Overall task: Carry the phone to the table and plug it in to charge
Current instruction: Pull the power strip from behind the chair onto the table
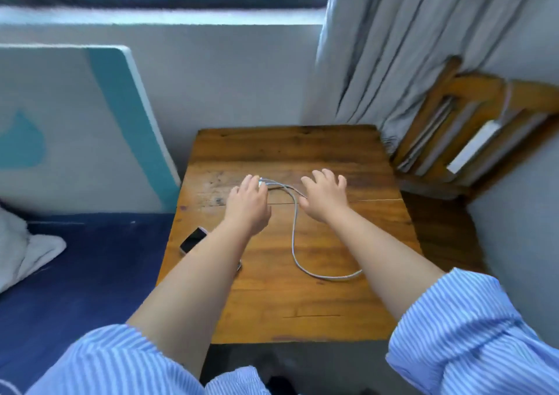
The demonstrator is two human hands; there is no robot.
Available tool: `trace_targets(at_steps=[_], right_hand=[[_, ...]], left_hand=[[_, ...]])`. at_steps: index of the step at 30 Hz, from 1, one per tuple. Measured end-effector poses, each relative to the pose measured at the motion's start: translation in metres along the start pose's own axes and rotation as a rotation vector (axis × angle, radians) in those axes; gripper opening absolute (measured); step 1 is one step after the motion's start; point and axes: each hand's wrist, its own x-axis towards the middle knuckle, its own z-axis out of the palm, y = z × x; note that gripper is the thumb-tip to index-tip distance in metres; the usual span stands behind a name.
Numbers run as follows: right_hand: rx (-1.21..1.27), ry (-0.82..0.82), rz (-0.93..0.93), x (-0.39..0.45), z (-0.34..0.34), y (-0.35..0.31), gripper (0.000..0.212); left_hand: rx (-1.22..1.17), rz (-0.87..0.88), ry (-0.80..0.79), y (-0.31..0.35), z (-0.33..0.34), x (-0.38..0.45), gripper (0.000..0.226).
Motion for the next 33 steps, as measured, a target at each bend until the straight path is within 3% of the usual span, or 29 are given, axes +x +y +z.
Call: trace_targets(at_steps=[6,16,25,33], right_hand=[[0.045,0.179,0.077,-0.042,-0.079,0.117,0.043],[0.006,0.386,0.116,-0.128,-0.153,0.302,0.04],[0.023,0.451,0.191,-0.138,-0.185,0.397,0.037],[-0.017,0.412,0.212,-0.062,-0.209,0.463,0.038]], left_hand=[[0.031,0.107,0.144,0.125,-0.05,0.022,0.039],[-0.015,0.219,0.286,0.315,-0.09,0.018,0.039],[-0.054,0.215,0.218,0.396,-0.109,0.056,0.04],[-0.001,0.227,0.146,0.445,-0.125,0.153,0.043]])
